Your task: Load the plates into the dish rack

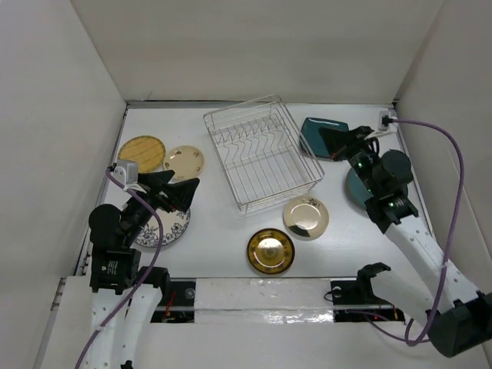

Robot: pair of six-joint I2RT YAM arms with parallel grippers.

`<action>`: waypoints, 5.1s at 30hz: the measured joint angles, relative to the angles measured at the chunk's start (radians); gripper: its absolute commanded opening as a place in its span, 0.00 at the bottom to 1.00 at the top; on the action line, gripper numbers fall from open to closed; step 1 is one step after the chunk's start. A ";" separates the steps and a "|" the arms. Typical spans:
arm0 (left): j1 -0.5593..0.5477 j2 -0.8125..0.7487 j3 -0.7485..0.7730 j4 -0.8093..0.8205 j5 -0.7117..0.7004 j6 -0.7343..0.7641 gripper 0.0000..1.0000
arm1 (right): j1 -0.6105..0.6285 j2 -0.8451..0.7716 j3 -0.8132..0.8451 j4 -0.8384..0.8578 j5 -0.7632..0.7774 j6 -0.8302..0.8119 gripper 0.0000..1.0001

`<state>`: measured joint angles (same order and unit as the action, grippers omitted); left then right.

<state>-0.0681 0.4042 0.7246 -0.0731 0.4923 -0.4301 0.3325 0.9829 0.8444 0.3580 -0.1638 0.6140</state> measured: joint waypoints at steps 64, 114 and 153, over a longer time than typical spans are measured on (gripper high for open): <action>-0.364 -0.241 -0.112 -0.104 -0.245 0.042 0.41 | -0.903 0.327 -0.501 0.005 -0.024 0.455 0.00; -0.324 -0.118 -0.112 -0.111 -0.277 0.039 0.33 | 0.129 1.099 1.266 -0.787 0.672 -0.690 0.00; -0.324 -0.118 -0.112 -0.111 -0.282 0.039 0.33 | 0.152 0.979 1.003 -0.567 0.840 -0.749 0.00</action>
<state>-0.3923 0.2859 0.6128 -0.1841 0.2108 -0.3908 0.4847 1.9621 1.8473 -0.2092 0.6762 -0.1349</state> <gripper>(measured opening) 0.329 0.115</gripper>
